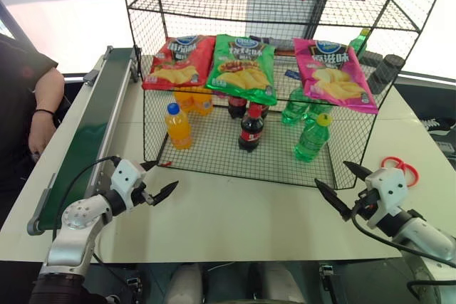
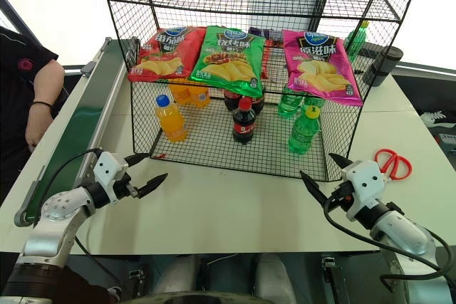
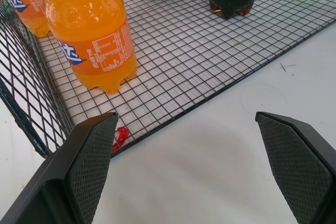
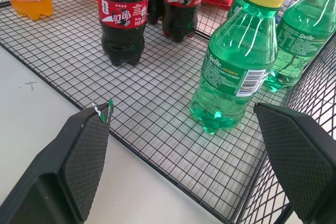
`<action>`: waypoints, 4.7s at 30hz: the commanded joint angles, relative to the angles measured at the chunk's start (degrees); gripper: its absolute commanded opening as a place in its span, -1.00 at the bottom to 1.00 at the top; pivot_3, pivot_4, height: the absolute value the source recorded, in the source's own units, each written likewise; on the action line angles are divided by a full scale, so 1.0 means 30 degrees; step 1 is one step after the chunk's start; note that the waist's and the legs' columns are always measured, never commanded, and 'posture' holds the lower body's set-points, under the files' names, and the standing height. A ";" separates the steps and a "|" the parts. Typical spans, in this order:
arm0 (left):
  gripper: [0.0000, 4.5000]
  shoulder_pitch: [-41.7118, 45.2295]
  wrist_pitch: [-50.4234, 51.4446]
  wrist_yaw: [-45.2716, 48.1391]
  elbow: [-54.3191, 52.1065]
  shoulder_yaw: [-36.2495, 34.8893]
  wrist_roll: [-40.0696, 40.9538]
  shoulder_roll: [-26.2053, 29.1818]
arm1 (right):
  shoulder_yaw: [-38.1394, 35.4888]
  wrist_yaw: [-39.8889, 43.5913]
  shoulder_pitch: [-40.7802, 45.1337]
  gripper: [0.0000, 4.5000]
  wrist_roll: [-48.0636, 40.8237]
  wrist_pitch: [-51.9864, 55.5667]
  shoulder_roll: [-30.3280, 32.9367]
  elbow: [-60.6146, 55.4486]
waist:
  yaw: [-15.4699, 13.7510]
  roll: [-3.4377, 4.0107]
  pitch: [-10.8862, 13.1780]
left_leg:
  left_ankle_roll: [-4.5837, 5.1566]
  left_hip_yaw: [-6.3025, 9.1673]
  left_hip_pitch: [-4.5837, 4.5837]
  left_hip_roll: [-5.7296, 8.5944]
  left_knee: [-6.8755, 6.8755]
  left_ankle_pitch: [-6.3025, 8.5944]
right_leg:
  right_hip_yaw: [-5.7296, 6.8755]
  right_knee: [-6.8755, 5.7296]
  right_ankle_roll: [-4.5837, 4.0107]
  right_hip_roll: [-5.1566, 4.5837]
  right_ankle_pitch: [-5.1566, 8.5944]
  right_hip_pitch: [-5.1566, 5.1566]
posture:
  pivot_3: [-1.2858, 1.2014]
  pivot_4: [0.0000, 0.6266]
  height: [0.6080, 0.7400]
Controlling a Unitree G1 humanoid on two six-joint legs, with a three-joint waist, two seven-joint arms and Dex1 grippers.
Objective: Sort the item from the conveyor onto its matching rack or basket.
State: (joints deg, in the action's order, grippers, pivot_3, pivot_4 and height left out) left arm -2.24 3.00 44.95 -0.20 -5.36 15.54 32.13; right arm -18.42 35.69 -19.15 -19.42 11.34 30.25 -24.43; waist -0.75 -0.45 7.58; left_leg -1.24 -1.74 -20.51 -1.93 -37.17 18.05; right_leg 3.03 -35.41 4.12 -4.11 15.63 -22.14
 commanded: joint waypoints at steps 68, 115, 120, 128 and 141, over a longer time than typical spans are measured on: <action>1.00 0.0228 0.0864 -0.0693 -0.1341 -0.0260 0.0287 -0.0706 | 0.0850 -0.0138 0.0209 0.99 0.0437 -0.1102 -0.0490 0.0352 | 0.0002 0.0001 0.0001 | 0.0000 -0.0007 0.0000 0.0002 0.0001 0.0000 | 0.0001 -0.0001 0.0019 -0.0002 -0.0011 -0.0004 | 0.03 -0.52 1.00; 1.00 0.3122 0.0039 -1.0401 0.4482 -0.8492 0.1454 -0.1931 | 0.9635 0.0278 0.3811 0.99 0.0128 0.1603 -0.1884 -0.3122 | 0.0003 -0.0161 -0.0041 | -0.0004 0.0004 -0.0002 0.0021 0.0004 0.0001 | 0.0034 -0.0027 0.0039 -0.0066 -0.0024 -0.0021 | 0.03 -0.52 1.00; 1.00 0.3243 -0.0645 -1.0084 0.4540 -0.7952 0.1189 -0.2108 | 0.9769 0.0644 0.3831 0.99 0.0488 0.0737 -0.1806 -0.2385 | 0.0027 -0.0165 -0.0043 | -0.0005 -0.0003 -0.0005 0.0046 0.0004 0.0001 | 0.0039 -0.0022 0.0041 -0.0108 -0.0025 -0.0020 | 0.03 -0.52 1.00; 1.00 0.3053 -0.1194 -0.9384 0.4132 -0.7278 0.1068 -0.2202 | 1.0080 0.1084 0.3750 0.99 0.0534 -0.0443 -0.2014 -0.1292 | 0.0035 -0.0164 -0.0043 | -0.0005 -0.0004 -0.0007 0.0046 0.0005 0.0001 | 0.0043 -0.0023 0.0041 -0.0114 -0.0025 -0.0021 | 0.03 -0.52 1.00; 1.00 0.2144 -0.0873 -0.8757 0.2999 -0.7589 0.1487 -0.2128 | 0.9842 0.1386 0.3806 0.99 0.0831 -0.1008 -0.1586 -0.0835 | 0.0029 -0.0161 -0.0041 | -0.0007 -0.0002 -0.0006 0.0042 0.0008 0.0002 | 0.0041 -0.0022 0.0039 -0.0128 -0.0024 -0.0025 | 0.03 -0.52 1.00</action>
State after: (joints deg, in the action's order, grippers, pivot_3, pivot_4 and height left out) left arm 4.28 0.78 18.50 11.44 -27.21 19.31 24.99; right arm 11.98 39.20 -8.01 -16.97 9.55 24.96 -26.52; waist -0.66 -0.93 7.45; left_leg -1.26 -1.75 -20.54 -1.80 -37.14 18.05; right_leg 3.15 -35.47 4.24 -4.51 15.55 -22.21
